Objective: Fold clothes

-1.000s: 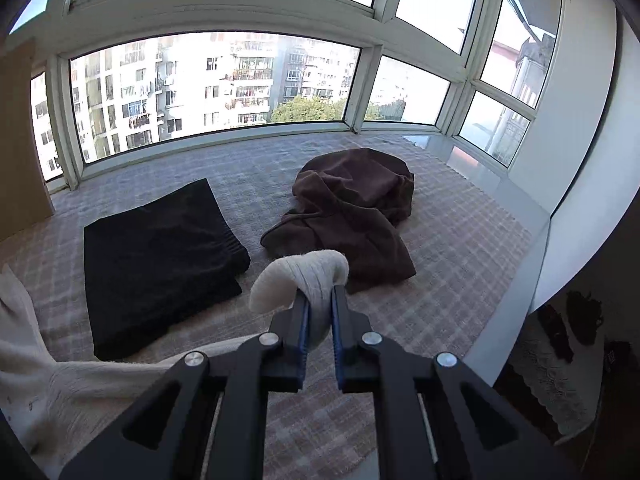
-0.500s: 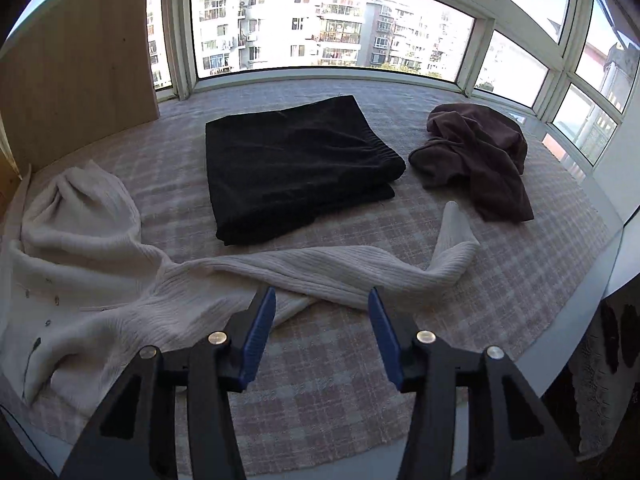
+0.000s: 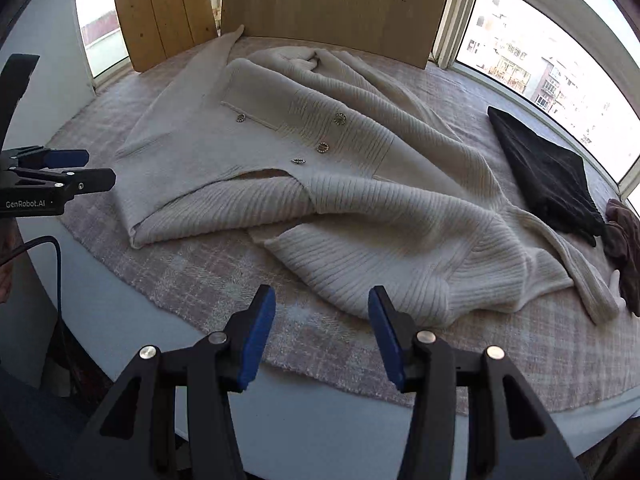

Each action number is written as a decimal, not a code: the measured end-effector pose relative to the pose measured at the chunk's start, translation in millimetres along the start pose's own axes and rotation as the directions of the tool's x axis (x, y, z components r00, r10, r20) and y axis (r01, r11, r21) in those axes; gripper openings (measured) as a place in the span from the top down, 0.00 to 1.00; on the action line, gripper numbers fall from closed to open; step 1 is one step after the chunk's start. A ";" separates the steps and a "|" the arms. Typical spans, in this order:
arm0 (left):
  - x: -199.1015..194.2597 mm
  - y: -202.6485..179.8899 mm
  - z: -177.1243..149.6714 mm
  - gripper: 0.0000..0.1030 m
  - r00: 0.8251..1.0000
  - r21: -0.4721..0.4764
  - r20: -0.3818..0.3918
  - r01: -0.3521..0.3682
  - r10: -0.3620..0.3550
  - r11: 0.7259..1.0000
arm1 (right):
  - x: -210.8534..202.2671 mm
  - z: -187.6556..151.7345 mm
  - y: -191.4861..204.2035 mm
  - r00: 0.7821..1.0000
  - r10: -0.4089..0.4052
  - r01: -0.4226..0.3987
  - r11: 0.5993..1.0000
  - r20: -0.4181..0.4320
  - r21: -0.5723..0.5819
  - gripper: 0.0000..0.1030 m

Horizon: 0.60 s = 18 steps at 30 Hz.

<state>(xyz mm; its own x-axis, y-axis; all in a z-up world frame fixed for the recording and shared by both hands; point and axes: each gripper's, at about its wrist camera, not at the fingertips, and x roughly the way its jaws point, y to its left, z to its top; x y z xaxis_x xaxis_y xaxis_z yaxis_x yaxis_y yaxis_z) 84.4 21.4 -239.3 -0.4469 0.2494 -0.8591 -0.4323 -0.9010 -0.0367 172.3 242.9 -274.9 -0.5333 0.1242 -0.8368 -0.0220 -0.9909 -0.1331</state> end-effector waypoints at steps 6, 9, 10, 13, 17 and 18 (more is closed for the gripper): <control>9.9 -14.4 -17.0 0.23 0.999 0.015 -0.033 -0.036 0.036 0.999 | 19.4 0.5 1.0 0.997 -0.081 0.081 0.995 -0.002 -0.056 0.53; 10.6 -29.3 -18.8 0.23 0.999 0.054 -0.013 -0.045 0.046 0.997 | 25.1 1.1 2.4 0.994 -0.108 0.109 0.992 0.010 -0.067 0.54; 10.2 -34.8 -19.2 0.23 0.999 0.073 0.001 -0.050 0.051 0.996 | 25.9 1.9 2.8 0.994 -0.112 0.113 0.991 0.018 -0.070 0.54; 0.4 -41.9 -23.7 0.23 0.997 0.113 0.070 -0.041 0.034 0.993 | 28.1 5.1 -2.0 0.997 -0.072 0.072 0.997 0.022 -0.040 0.63; -11.3 -40.0 -30.5 0.23 0.990 0.123 0.139 -0.047 0.029 0.991 | 30.5 4.7 -6.6 0.999 -0.028 0.028 1.000 0.022 -0.004 0.91; -12.8 -38.1 -31.8 0.23 0.988 0.118 0.149 -0.052 0.034 0.992 | 30.7 4.7 -7.8 0.999 -0.022 0.022 1.000 0.025 0.008 0.92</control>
<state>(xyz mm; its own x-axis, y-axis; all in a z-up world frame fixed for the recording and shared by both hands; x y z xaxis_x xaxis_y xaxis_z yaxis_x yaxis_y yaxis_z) 131.5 41.2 -243.2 -0.5731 0.2686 -0.7742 -0.4978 -0.8646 0.0686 152.1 254.2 -297.0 -0.5535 0.1445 -0.8202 -0.0399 -0.9883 -0.1472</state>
